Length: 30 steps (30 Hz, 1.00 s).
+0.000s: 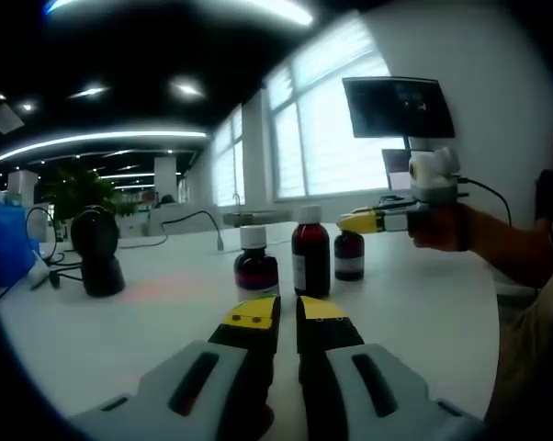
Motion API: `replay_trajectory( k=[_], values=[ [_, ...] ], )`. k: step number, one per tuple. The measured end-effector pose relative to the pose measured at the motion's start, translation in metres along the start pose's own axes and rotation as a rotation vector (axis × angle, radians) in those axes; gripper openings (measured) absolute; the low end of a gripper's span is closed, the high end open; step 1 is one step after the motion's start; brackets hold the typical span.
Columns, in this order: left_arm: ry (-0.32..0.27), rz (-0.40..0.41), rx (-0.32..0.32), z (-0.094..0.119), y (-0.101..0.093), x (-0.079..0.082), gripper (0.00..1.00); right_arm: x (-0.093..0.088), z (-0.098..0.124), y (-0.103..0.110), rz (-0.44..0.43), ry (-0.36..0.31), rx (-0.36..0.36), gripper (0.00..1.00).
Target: Rotate the medicine bottle to make it face forward pick up the medicine bottle inspect the drug traceability code place the medicine on the table
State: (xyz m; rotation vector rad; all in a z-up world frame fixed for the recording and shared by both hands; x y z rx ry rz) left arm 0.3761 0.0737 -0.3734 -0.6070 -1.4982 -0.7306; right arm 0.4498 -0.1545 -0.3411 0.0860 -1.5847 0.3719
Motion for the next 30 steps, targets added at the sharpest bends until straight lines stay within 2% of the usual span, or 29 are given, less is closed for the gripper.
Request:
replay_trajectory(
  k=[14, 30],
  values=[
    [-0.001, -0.001, -0.003, 0.0, -0.0008, 0.0005, 0.0, 0.0002, 0.0038, 0.0044, -0.001, 0.002, -0.028, 0.17],
    [0.0, -0.006, -0.005, -0.0001, -0.0011, 0.0006, 0.0, 0.0003, 0.0018, -0.0016, 0.016, -0.001, -0.017, 0.19]
  ],
)
Point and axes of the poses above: the point that each gripper's makers call its tool centre point, and the gripper's own axes: z roughly backward along the fingers, y roughly to its left, x roughly out of its top, the point moved 5 cm from there along z, roughly backward along the fingers, and after that the axes turned 13 degrees about -x, right-handed, at the moved point
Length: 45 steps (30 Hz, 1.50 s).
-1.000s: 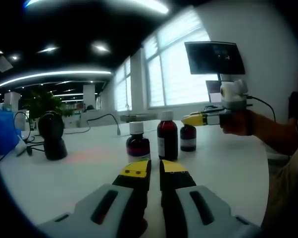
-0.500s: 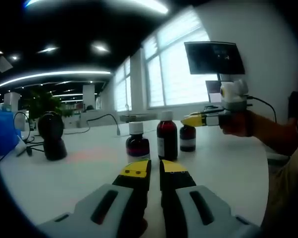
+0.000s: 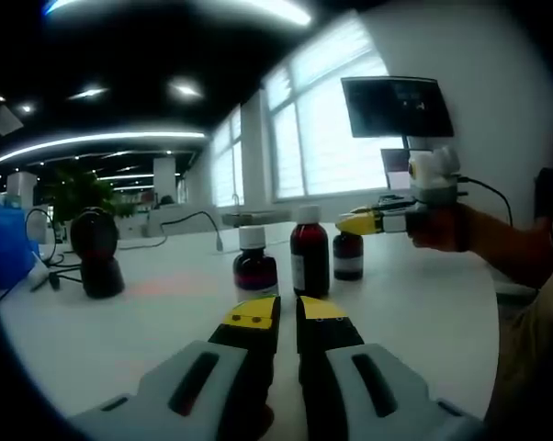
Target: Rotate the medicine bottle to make it face forward pick up the medicine bottle inspect the drug traceability code place the medicine on the table
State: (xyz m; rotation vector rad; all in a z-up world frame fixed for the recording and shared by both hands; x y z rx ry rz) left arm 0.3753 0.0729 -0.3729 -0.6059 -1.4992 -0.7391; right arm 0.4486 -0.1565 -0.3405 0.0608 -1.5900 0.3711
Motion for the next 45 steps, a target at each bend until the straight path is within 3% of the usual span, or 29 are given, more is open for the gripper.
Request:
replay_trajectory(
  k=[13, 30, 37, 45],
  values=[
    [0.0, -0.003, 0.0, 0.0, 0.0, 0.0, 0.0, 0.005, 0.002, -0.003, -0.125, -0.004, 0.109, 0.23],
    [0.004, -0.007, 0.001, -0.001, 0.001, -0.001, 0.0, 0.0, -0.005, -0.005, -0.12, 0.003, 0.22, 0.23],
    [0.005, -0.008, 0.002, -0.002, 0.001, -0.002, 0.0, 0.001, -0.008, -0.01, -0.135, 0.008, 0.228, 0.16],
    [0.005, -0.009, 0.002, -0.002, 0.0, -0.002, 0.0, 0.001, -0.009, -0.013, -0.117, -0.001, 0.223, 0.16]
  ],
)
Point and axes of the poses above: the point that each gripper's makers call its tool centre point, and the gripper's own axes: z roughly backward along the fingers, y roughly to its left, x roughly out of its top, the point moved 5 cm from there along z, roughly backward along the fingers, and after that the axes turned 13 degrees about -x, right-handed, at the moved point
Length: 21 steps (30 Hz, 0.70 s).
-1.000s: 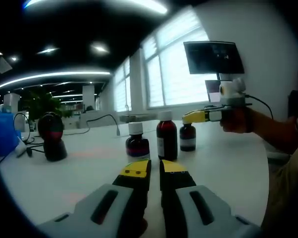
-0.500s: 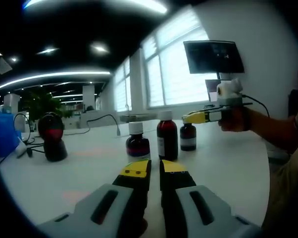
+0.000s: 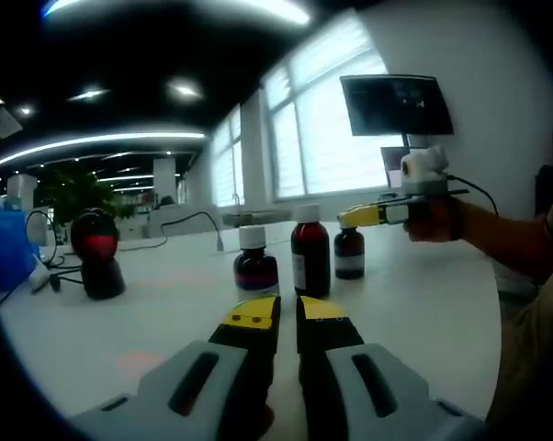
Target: Rotate the medicine bottle to make it face forward pick up the medicine bottle inspect the drug traceability code place the medicine on the table
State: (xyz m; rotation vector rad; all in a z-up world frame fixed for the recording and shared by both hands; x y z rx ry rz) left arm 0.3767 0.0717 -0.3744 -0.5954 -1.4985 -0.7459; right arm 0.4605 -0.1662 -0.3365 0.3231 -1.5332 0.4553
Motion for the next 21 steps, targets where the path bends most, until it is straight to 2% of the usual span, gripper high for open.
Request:
replay_trajectory(
  k=[9, 21],
  values=[
    [-0.001, 0.002, 0.0, 0.0003, 0.0005, 0.0, 0.0, 0.0005, -0.0008, 0.0002, 0.007, 0.001, -0.02, 0.15],
    [-0.001, 0.003, -0.002, 0.0003, 0.0005, 0.0001, 0.0, -0.0002, 0.0013, 0.0085, 0.039, -0.001, -0.088, 0.16]
  ],
)
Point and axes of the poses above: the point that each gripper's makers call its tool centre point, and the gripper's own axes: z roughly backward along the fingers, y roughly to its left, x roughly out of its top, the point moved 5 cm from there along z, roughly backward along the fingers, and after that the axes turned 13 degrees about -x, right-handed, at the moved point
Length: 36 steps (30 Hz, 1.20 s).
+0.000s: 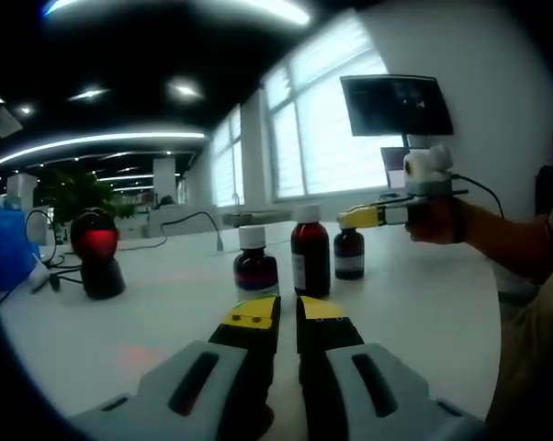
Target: Rotate the medicine bottle to make it face forward pick up the medicine bottle inspect the drug traceability code place the medicine on the table
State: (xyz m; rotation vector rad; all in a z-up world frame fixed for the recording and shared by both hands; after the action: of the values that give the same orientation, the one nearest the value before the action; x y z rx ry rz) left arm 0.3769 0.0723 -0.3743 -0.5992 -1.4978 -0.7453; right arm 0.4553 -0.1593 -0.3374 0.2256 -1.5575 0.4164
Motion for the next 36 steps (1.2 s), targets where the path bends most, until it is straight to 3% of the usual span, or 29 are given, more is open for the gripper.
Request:
replay_trajectory(
  k=[18, 36],
  values=[
    [-0.007, 0.01, -0.001, 0.001, 0.002, 0.001, 0.0, 0.0, 0.002, 0.009, 0.051, -0.005, -0.136, 0.16],
    [-0.013, 0.018, 0.0, 0.001, 0.001, 0.001, 0.0, -0.001, 0.001, 0.01, 0.074, -0.012, -0.154, 0.17]
  ],
)
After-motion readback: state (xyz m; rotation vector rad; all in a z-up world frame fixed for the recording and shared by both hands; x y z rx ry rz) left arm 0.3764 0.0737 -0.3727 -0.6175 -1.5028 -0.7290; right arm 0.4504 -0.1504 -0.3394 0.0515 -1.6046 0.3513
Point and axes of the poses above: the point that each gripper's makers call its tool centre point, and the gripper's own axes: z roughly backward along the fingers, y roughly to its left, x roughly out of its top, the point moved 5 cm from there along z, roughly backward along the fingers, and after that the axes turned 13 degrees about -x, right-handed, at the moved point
